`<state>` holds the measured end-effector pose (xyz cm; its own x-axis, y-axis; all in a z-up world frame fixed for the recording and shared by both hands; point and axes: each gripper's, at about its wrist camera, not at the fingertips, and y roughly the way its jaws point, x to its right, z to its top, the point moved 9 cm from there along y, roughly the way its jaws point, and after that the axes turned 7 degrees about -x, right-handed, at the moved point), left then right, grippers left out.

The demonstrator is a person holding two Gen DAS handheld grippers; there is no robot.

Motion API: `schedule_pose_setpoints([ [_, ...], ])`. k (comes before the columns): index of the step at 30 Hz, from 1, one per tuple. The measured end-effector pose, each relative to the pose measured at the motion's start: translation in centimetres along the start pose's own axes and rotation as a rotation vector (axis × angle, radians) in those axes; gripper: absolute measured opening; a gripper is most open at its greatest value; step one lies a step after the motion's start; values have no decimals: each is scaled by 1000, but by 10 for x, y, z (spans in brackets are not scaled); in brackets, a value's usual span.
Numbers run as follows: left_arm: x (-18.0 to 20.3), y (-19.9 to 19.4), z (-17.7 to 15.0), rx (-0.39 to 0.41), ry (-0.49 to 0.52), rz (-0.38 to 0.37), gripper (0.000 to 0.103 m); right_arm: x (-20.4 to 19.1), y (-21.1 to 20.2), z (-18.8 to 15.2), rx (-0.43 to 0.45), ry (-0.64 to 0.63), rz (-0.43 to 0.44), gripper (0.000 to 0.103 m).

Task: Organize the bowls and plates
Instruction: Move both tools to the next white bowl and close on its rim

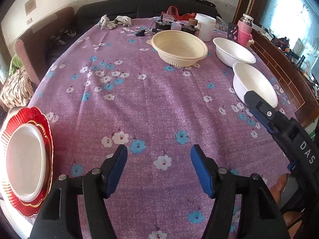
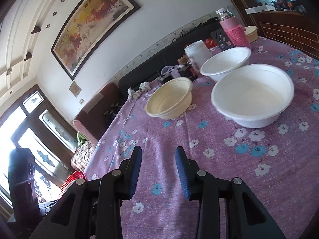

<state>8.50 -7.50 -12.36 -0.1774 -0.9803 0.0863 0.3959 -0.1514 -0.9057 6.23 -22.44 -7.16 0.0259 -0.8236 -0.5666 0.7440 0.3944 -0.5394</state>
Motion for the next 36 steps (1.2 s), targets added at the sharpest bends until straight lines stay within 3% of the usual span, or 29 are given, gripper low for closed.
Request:
schedule_pose_setpoints([
  [7, 39, 21, 22, -49, 41, -56, 65, 78, -62, 40, 125, 87, -145, 38],
  [13, 69, 36, 72, -41, 35, -96, 65, 143, -95, 68, 150, 214, -203, 41],
  [21, 102, 74, 116, -134, 13, -173, 65, 176, -70, 93, 47, 363, -76, 41],
  [27, 105, 79, 130, -136, -21, -218, 65, 189, -62, 94, 48, 423, -50, 41],
  [36, 118, 101, 138, -212, -48, -285, 65, 215, -43, 84, -15, 564, 41, 41],
])
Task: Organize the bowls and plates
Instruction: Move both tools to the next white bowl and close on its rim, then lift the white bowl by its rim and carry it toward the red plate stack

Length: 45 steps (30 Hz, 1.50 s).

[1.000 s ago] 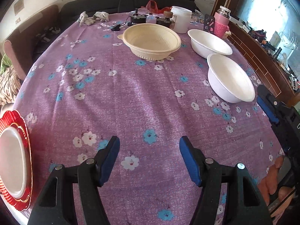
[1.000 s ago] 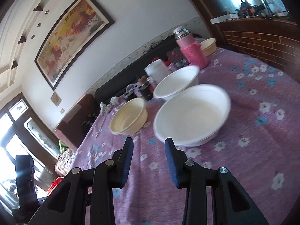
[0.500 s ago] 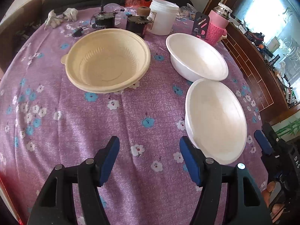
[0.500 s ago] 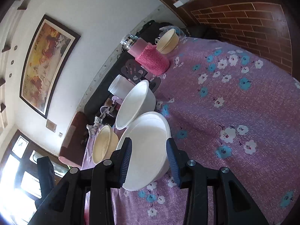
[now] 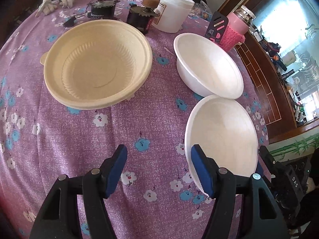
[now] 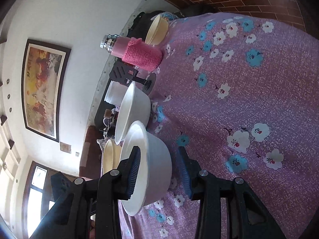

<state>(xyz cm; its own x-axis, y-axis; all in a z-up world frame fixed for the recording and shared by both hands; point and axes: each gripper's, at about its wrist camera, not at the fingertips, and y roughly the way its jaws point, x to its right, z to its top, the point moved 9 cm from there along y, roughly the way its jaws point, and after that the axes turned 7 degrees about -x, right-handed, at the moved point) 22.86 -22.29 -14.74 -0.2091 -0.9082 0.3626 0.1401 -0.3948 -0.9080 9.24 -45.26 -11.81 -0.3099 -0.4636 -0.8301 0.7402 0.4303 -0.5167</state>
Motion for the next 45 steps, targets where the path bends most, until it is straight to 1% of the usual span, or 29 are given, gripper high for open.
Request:
schedule_pose_setpoints([
  [4, 5, 1, 0, -20, -11, -45, 65, 1, 9, -1, -34, 39, 51, 41],
  [6, 11, 1, 3, -16, -4, -57, 65, 0, 10, 0, -29, 31, 50, 41],
  [10, 19, 1, 6, -12, 3, -71, 65, -3, 8, 1, -10, 12, 59, 32],
  [11, 21, 3, 7, -14, 3, -77, 65, -3, 8, 1, -7, 9, 54, 28],
  [17, 40, 11, 10, -34, 17, -122, 65, -2, 11, 2, -10, 6, 47, 23],
  [18, 43, 11, 11, -29, 17, -131, 63, -2, 12, 2, -10, 6, 47, 23],
  [20, 46, 10, 11, -20, 23, -133, 49, -3, 14, 2, -18, 2, 48, 23],
  [21, 48, 11, 12, -20, 28, -128, 47, -3, 15, 2, -21, 1, 48, 23],
  [22, 49, 11, 11, -17, 31, -126, 44, -4, 16, 2, -22, 0, 48, 23],
  [23, 49, 12, 12, -14, 33, -123, 35, -4, 17, 2, -24, -2, 48, 23],
  [25, 48, 11, 10, -10, 34, -119, 27, -5, 19, 3, -27, -4, 48, 23],
  [27, 46, 9, 10, 0, 34, -111, 23, -5, 20, 3, -27, -6, 46, 23],
  [29, 42, 6, 9, 15, 35, -105, 12, -5, 20, 3, -26, -8, 47, 23],
  [32, 41, 5, 9, 26, 43, -99, 8, -6, 21, 3, -26, -17, 46, 23],
  [36, 38, 4, 10, 34, 43, -101, 7, -7, 21, 3, -20, -28, 41, 23],
  [38, 37, 4, 10, 41, 44, -103, 7, -6, 21, 3, -16, -32, 34, 14],
  [39, 36, 4, 10, 43, 43, -104, 7, -6, 21, 3, -14, -35, 28, 12],
  [45, 39, 0, 8, 45, 47, -121, 6, -4, 21, 4, 2, -48, 0, 9],
])
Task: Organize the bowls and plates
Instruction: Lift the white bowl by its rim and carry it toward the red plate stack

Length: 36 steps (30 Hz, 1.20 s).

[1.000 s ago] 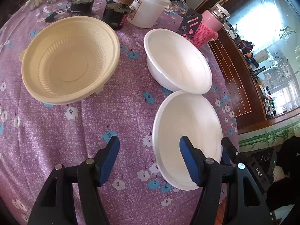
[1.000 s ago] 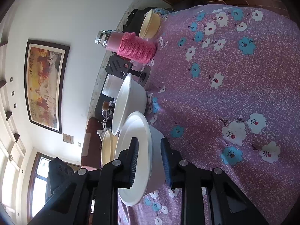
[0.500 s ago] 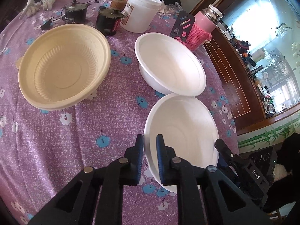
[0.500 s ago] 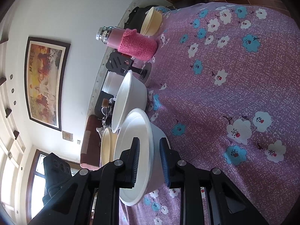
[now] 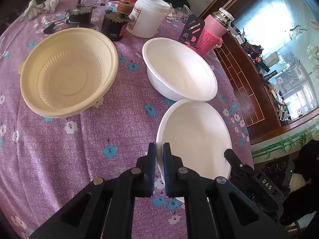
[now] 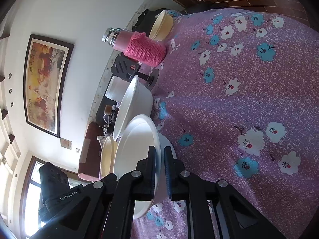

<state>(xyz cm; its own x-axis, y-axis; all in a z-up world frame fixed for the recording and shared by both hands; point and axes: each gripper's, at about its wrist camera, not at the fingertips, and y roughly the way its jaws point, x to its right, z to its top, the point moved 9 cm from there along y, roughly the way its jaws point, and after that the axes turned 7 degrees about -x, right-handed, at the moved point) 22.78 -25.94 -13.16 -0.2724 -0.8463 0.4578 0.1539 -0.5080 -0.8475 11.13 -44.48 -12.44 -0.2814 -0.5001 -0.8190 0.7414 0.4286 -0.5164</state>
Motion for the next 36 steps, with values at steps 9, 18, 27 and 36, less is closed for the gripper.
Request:
schedule_pose_setpoints([
  [9, -13, -14, -12, 19, -29, 5, 6, -11, -2, -18, -14, -63, -31, 8],
  [18, -57, -55, -47, 54, -90, 18, 6, -40, 11, -63, -72, -108, -8, 8],
  [27, -116, -151, -83, 219, -168, 72, 7, -115, 37, -126, -149, -228, 60, 8],
  [36, -200, -249, -140, 353, -292, 158, 7, -208, 75, -213, -267, -385, 146, 8],
])
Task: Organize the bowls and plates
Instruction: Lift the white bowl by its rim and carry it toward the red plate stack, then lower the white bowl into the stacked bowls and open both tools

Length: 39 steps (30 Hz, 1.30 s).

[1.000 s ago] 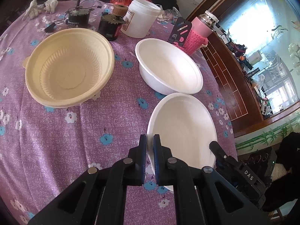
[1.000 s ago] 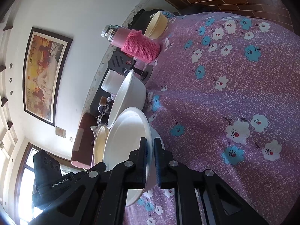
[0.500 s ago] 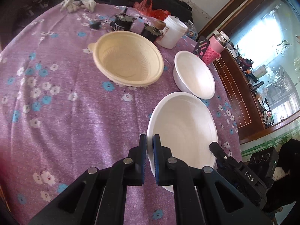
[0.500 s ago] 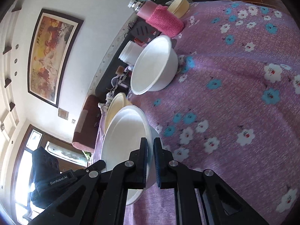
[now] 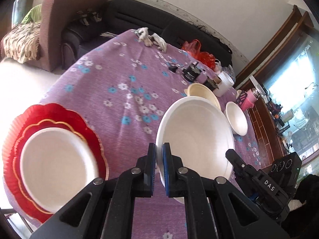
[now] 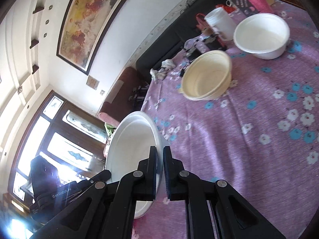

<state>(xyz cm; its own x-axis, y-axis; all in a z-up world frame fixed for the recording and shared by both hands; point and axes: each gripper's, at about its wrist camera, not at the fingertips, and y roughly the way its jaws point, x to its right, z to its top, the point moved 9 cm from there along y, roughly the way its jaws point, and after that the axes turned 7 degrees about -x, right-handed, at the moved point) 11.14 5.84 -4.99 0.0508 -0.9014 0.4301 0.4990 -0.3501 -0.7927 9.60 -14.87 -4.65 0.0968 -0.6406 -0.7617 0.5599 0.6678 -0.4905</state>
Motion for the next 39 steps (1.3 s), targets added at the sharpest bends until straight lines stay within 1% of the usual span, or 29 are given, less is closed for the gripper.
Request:
schedule_pose_setpoints([
  [4, -43, -34, -5, 48, -48, 46, 7, -40, 30, -17, -54, -57, 38, 8],
  [10, -100, -68, -16, 97, -132, 111, 7, -85, 78, -50, -150, -123, 72, 8],
  [14, -135, -80, -28, 102, -182, 145, 7, -106, 104, -73, -211, -173, 76, 8],
  [18, -162, -83, -38, 91, -227, 158, 7, -114, 128, -94, -263, -196, 65, 8],
  [23, -175, -82, -42, 84, -244, 160, 7, -113, 144, -104, -292, -196, 49, 8],
  [31, -182, -67, -46, 49, -264, 149, 7, -107, 156, -109, -308, -195, 21, 8],
  [39, -182, -68, -46, 39, -266, 135, 7, -101, 165, -112, -342, -188, -2, 11],
])
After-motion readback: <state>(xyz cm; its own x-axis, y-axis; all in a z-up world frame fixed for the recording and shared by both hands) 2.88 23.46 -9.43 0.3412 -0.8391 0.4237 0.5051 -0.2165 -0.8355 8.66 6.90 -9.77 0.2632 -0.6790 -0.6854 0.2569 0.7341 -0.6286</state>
